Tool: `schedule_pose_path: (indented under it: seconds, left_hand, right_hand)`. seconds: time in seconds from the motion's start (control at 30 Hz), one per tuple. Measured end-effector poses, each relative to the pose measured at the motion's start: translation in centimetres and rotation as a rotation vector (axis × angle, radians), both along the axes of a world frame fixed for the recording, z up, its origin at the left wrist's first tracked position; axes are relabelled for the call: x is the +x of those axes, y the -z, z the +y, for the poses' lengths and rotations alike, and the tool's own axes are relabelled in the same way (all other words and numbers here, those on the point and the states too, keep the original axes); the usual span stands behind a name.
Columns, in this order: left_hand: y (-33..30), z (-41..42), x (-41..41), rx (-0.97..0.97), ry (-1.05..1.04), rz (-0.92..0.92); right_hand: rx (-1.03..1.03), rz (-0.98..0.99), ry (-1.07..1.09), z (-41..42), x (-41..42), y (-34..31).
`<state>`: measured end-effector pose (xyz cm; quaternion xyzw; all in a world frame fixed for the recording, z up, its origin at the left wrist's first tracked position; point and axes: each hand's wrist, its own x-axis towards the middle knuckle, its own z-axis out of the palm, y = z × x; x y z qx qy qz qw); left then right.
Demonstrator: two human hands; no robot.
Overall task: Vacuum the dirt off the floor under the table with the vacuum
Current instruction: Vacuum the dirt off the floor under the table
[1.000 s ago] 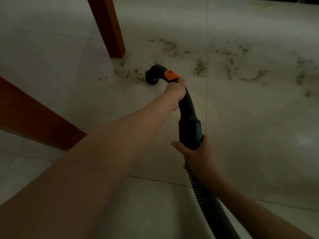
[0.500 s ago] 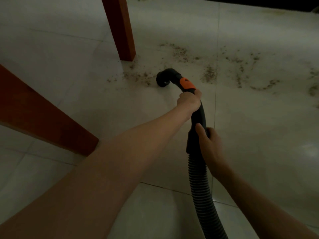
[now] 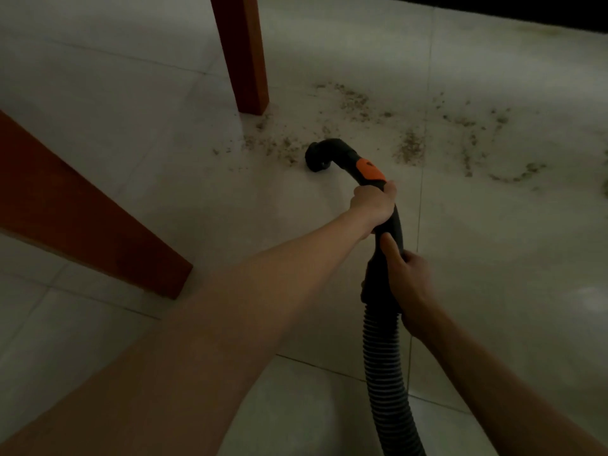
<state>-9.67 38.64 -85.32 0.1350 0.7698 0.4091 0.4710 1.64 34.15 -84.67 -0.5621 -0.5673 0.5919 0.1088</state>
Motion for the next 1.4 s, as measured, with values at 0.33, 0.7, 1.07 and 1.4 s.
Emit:
schedule_pose_path:
  seconds: [0.33, 0.7, 1.07, 1.4]
  left_hand:
    - [0.4, -1.4, -2.7, -0.022, -0.047, 0.013]
    - [-0.6, -2.7, -5.9, 0.019, -0.059, -0.009]
    - [-1.5, -3.3, -6.2, 0.028, -0.11, -0.046]
    - [-1.3, -5.2, -4.6, 0.034, -0.159, -0.134]
  right_hand:
    - [0.035, -0.021, -0.08, -1.2, -2.2, -0.1]
    - [0.175, -0.08, -0.096, -2.1, -5.8, 0.1]
    - [0.205, -0.128, -0.182, -1.6, -6.2, -0.3]
    - [0.31, -0.167, -0.245, -3.1, -3.9, -0.2]
